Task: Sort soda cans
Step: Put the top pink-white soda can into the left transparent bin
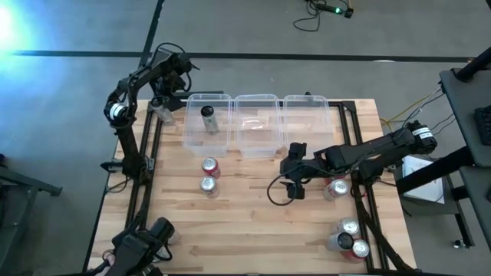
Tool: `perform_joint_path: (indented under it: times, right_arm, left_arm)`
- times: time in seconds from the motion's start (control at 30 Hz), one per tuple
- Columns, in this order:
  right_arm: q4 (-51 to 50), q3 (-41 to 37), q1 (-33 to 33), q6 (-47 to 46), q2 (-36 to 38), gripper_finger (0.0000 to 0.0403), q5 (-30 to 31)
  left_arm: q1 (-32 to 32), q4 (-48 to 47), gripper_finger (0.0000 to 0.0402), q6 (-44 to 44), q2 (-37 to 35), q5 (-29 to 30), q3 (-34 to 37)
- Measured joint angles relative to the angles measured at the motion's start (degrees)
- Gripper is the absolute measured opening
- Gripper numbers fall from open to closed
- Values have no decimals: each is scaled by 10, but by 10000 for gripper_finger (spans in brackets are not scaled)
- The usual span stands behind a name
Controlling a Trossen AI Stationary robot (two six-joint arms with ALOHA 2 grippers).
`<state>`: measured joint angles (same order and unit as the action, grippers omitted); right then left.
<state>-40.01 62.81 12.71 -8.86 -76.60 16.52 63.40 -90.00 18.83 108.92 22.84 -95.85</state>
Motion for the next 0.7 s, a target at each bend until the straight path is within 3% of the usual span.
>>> perform_joint_path:
  times: [0.2,0.7]
  right_arm:
    - [0,0,0,0,0,345,0]
    - [0,0,0,-1,0,345,0]
  left_arm:
    - [0,0,285,-1,0,6,0]
    - [3,0,285,-37,0,-23,-28]
